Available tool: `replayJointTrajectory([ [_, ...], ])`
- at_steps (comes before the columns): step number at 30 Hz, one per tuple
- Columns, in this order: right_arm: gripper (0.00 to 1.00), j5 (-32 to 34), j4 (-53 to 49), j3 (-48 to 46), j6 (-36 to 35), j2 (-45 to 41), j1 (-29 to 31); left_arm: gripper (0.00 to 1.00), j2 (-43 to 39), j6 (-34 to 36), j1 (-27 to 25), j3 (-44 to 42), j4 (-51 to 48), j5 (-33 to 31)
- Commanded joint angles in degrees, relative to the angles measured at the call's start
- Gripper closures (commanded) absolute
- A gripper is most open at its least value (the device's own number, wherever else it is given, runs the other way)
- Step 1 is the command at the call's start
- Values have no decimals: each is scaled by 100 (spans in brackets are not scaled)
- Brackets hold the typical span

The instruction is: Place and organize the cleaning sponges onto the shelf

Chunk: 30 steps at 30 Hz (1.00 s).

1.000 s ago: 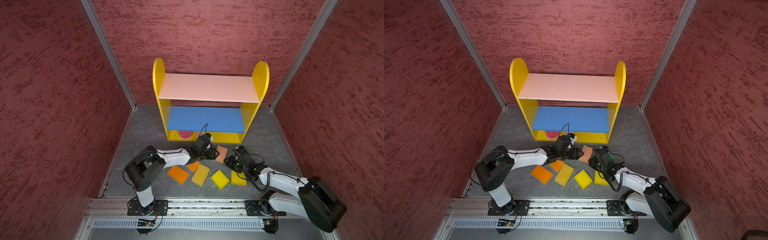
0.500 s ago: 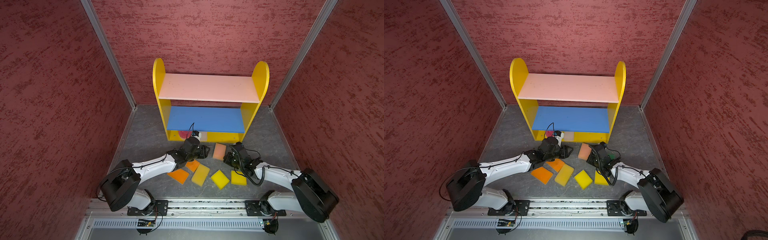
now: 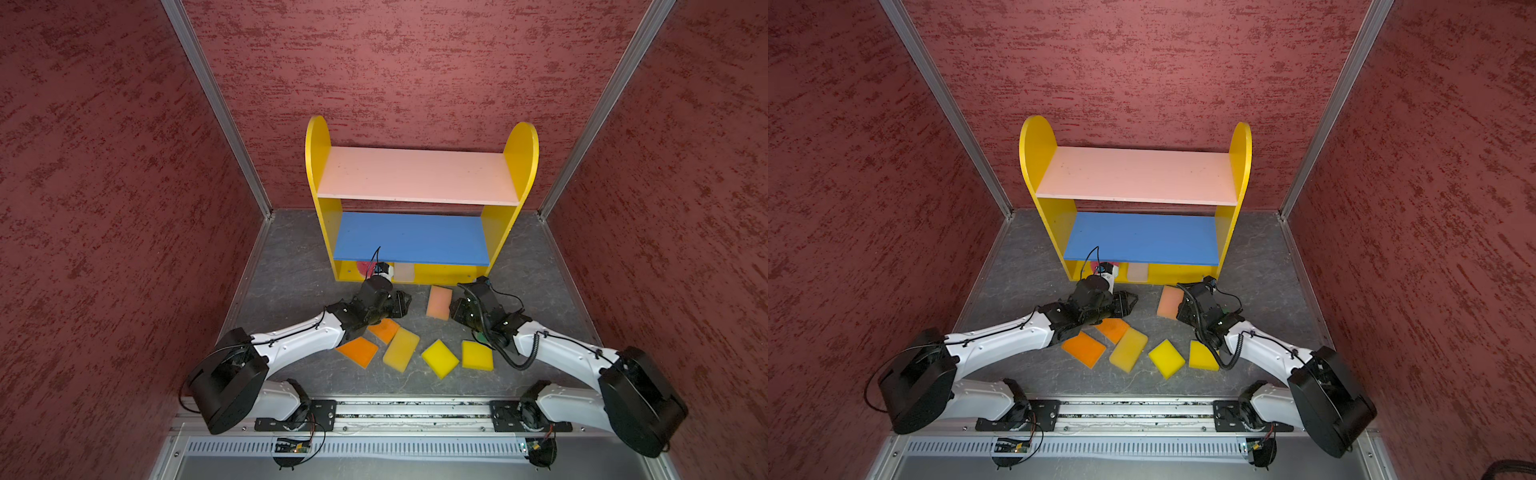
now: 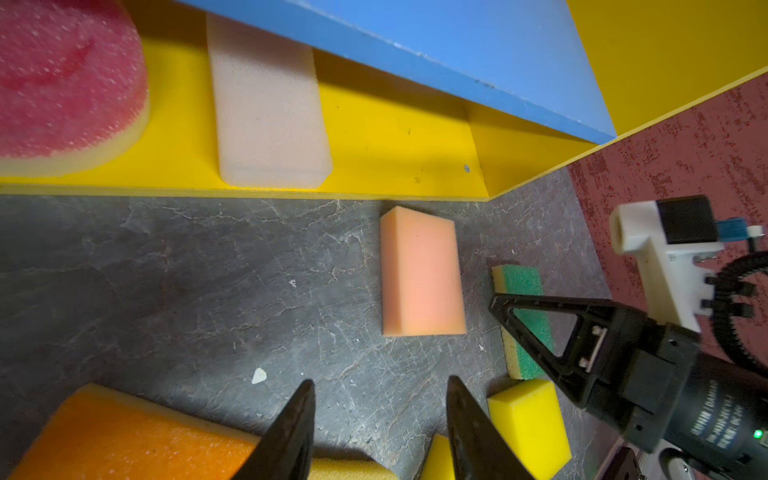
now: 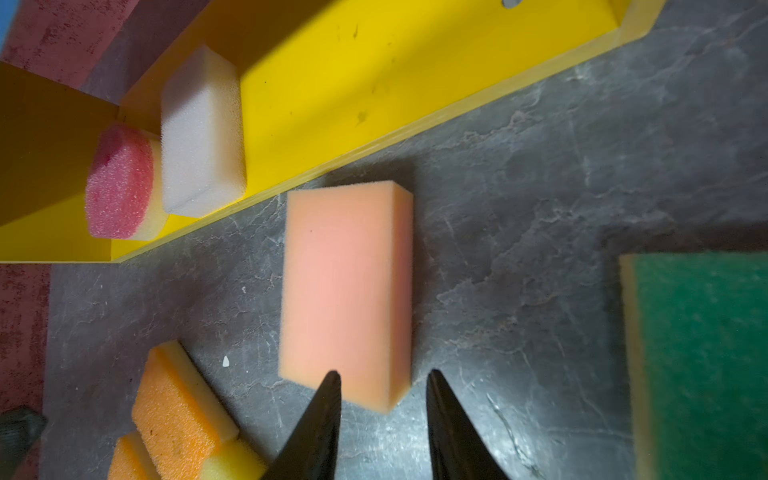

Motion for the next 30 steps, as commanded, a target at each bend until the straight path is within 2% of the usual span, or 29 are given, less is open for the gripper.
replayJointTrajectory([
  [1, 65, -28, 194, 175, 26, 285, 86, 49, -300, -29, 46, -149, -138, -360],
  [6, 70, -111, 464, 154, 92, 672, 105, 49, -590, -87, 119, -324, -302, -592],
  [9, 88, -97, 585, 127, 69, 794, 103, 48, -639, -112, 161, -387, -410, -602],
  [13, 100, 94, 368, 239, -131, 722, 105, 49, -624, -148, 182, -388, -481, -593],
  [20, 100, 536, -173, 687, -815, 342, 96, 49, -572, -169, 186, -388, -413, -545],
  [25, 100, 686, -253, 1027, -1245, 526, 87, 51, -589, -169, 186, -405, -427, -532],
  [30, 100, 775, 93, 1102, -1452, 798, 40, 51, -663, -166, 189, -449, -467, -564],
])
